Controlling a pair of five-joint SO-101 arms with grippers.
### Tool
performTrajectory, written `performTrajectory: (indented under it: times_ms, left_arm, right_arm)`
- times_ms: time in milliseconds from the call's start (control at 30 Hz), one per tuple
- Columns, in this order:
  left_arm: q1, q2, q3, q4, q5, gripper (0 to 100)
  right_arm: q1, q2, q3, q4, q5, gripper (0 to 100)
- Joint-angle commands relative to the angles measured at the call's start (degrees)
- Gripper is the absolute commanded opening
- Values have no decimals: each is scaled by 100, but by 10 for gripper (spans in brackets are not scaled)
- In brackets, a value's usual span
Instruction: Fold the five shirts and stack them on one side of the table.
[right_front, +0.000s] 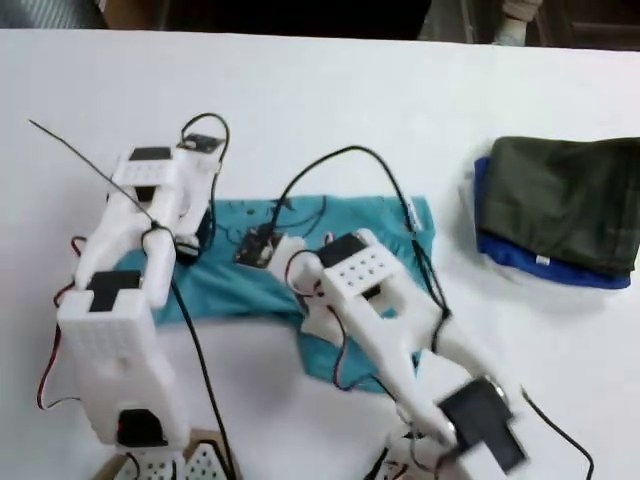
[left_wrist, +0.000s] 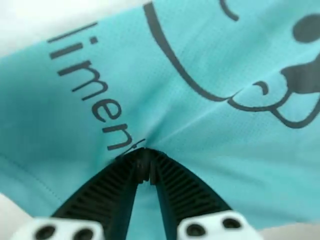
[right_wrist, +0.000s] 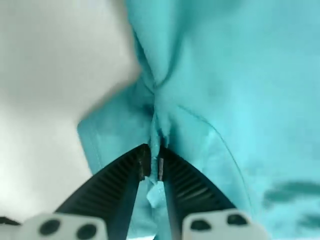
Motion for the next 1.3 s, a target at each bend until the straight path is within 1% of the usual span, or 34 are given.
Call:
performTrajectory:
  times_ms: [0, 233, 333, 500, 567, 700, 900, 967, 1033, 1100, 1167, 1200, 1267]
  left_arm:
    - [-79, 105, -180, -220, 9, 26]
    - [-70, 105, -189, -220, 9, 26]
    - [-70, 105, -189, -220, 9, 26]
    - [-70, 105, -189, -220, 9, 26]
    - [-70, 105, -189, -220, 9, 26]
    - [-70, 105, -189, -220, 9, 26]
    - [-70, 105, -189, -220, 9, 26]
    - [-70, 105, -189, -220, 9, 26]
    - [-70, 105, -189, -220, 9, 26]
    - [-70, 105, -189, -220, 9, 26]
    - [-70, 105, -189, -220, 9, 26]
    - [-70, 105, -189, -220, 9, 26]
    - [-70, 105, -189, -220, 9, 26]
  right_arm:
    - [92, -945, -26, 321, 44, 22]
    - [66, -1147, 352, 207, 44, 22]
    - [-295, -1147, 387, 242, 44, 22]
    - [-1218, -1147, 633, 233, 18, 23]
    - [-1376, -1147, 695, 224, 18, 23]
    - [-1385, -1138, 721, 171, 35, 23]
    - [-1376, -1130, 1196, -251, -9, 28]
    - [-1376, -1138, 1240, -259, -18, 69]
    - [-1376, -1200, 1204, -242, -53, 137]
    - [-1376, -1200, 985, -84, -70, 187]
    - [-1305, -1218, 519, 268, -53, 193]
    - [-1200, -1226, 220, 479, -53, 189]
    - [-699, -1314, -299, 673, -53, 171]
